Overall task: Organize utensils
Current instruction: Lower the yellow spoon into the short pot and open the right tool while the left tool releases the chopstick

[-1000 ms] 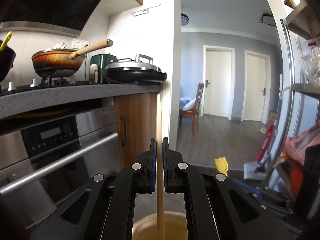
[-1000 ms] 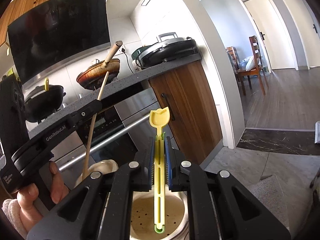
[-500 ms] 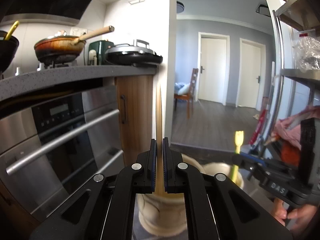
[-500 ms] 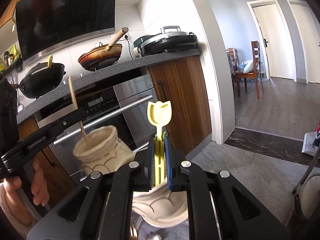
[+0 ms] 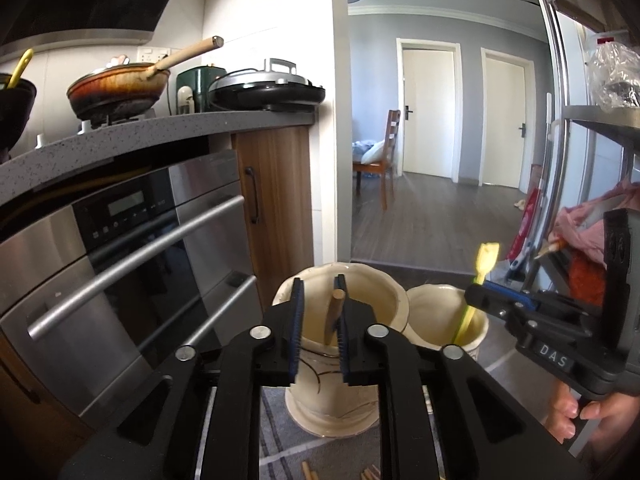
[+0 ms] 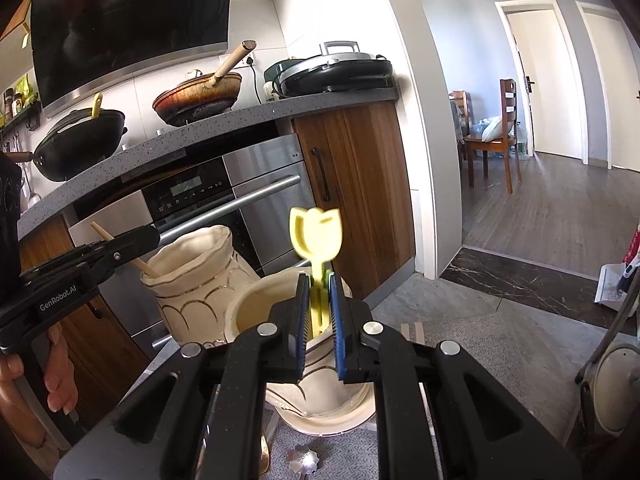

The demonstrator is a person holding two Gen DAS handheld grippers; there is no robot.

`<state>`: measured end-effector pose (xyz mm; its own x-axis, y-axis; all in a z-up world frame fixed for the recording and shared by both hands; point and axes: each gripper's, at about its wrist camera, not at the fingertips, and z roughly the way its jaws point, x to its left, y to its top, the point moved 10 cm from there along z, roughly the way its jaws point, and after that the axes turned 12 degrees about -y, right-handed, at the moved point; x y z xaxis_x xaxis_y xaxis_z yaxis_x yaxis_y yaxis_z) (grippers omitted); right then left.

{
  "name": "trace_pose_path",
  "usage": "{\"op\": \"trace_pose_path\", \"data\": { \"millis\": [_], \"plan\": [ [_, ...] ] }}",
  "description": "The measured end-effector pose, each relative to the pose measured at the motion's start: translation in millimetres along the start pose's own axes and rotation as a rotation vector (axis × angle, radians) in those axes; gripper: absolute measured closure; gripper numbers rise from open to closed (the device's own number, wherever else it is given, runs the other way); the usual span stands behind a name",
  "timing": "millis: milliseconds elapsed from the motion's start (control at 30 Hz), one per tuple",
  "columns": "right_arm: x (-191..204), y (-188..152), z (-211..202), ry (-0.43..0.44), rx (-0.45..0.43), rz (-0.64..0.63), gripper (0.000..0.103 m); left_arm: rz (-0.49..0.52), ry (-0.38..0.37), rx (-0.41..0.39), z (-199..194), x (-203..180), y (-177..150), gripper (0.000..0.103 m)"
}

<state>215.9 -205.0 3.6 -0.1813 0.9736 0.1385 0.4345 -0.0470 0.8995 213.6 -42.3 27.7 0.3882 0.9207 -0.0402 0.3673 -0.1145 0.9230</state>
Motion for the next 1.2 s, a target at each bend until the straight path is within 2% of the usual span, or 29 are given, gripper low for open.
{"op": "trace_pose_path", "data": {
  "millis": [67, 133, 167, 233, 267, 300, 333, 367, 400, 433, 467, 500, 567, 633, 767, 933, 1200],
  "plan": [
    [-1, 1, -4, 0.001, -0.011, 0.001, 0.080, -0.006, 0.000, -0.014, -5, 1, 2, 0.077],
    [-3, 1, -7, -0.002, -0.017, 0.004, 0.077, -0.015, 0.003, -0.021, -8, 2, 3, 0.074],
    [-4, 1, -9, -0.004, -0.018, 0.005, 0.075, -0.021, 0.005, -0.023, -11, 3, 4, 0.070],
    [-7, 2, -14, -0.005, -0.025, 0.010, 0.064, -0.025, 0.009, -0.031, -17, 4, 4, 0.060],
    [-8, 2, -17, -0.004, -0.031, 0.012, 0.058, -0.024, 0.015, -0.037, -21, 4, 4, 0.052],
    [-9, 2, -20, -0.003, -0.036, 0.013, 0.056, -0.021, 0.020, -0.046, -27, 5, 5, 0.044],
    [-11, 2, -25, -0.003, -0.041, 0.012, 0.051, -0.019, 0.023, -0.055, -33, 4, 4, 0.040],
    [-12, 1, -30, -0.005, -0.044, 0.008, 0.042, -0.020, 0.027, -0.061, -37, 5, 4, 0.031],
    [-12, 1, -34, -0.003, -0.048, 0.006, 0.037, -0.024, 0.033, -0.067, -44, 5, 2, 0.023],
    [-11, 1, -38, 0.003, -0.051, 0.008, 0.027, -0.029, 0.037, -0.070, -50, 6, 0, 0.020],
    [-11, 0, -43, 0.011, -0.056, 0.010, 0.018, -0.036, 0.041, -0.070, -54, 7, -3, 0.012],
    [-11, -1, -48, 0.017, -0.061, 0.010, 0.015, -0.050, 0.052, -0.068, -60, 8, -8, 0.009],
    [-9, -3, -57, 0.025, -0.068, 0.003, 0.010, -0.067, 0.061, -0.056, -67, 11, -17, 0.008],
    [-8, -8, -64, 0.019, -0.063, -0.008, 0.005, -0.073, 0.080, -0.010, -71, 14, -32, 0.007],
    [-7, -25, -73, 0.013, -0.015, -0.030, 0.005, -0.077, 0.092, 0.067, -76, 17, -64, 0.007],
    [-10, -49, -81, -0.030, 0.041, -0.072, 0.005, -0.132, 0.092, 0.162, -81, 25, -108, 0.007],
    [-11, -101, -81, -0.064, 0.175, -0.157, 0.005, -0.175, 0.102, 0.274, -85, 30, -152, 0.007]
  ]
}}
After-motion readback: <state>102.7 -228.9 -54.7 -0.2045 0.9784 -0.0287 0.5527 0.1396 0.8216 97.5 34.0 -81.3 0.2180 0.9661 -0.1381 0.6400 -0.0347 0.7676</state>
